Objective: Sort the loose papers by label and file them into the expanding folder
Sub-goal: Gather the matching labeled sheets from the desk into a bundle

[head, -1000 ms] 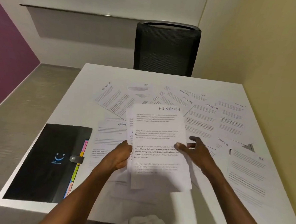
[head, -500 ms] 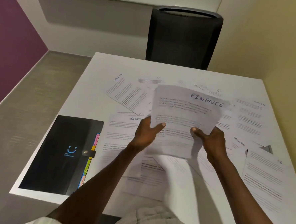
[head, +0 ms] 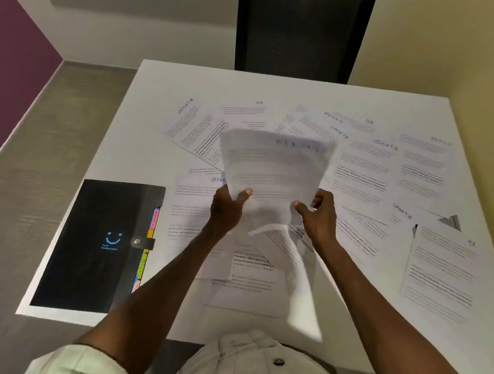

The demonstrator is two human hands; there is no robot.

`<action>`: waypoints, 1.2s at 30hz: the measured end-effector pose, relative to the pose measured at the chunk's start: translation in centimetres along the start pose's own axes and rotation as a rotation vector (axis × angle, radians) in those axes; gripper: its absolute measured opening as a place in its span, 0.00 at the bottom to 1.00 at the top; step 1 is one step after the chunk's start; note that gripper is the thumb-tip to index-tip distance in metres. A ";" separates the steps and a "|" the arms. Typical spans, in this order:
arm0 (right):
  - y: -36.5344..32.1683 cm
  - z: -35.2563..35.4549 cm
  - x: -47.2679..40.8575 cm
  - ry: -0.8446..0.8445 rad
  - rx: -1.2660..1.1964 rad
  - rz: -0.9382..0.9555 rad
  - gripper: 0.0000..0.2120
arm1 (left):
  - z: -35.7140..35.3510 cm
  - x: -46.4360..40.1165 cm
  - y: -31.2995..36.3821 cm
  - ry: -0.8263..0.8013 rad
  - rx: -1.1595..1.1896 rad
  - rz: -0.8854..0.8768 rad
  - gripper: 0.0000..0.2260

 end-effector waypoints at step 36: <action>-5.4 -0.5 10.0 -0.252 0.501 0.428 0.13 | 18.0 2.8 0.8 0.477 0.100 0.041 0.18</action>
Point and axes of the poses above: each hand's wrist, its own x-axis away from the middle knuckle, its own z-axis out of the back of the hand, y = z × x, the point moved 7 cm from there along -x, towards the middle knuckle, and after that the axes turned 9 degrees about -z, right-handed, at the moved point
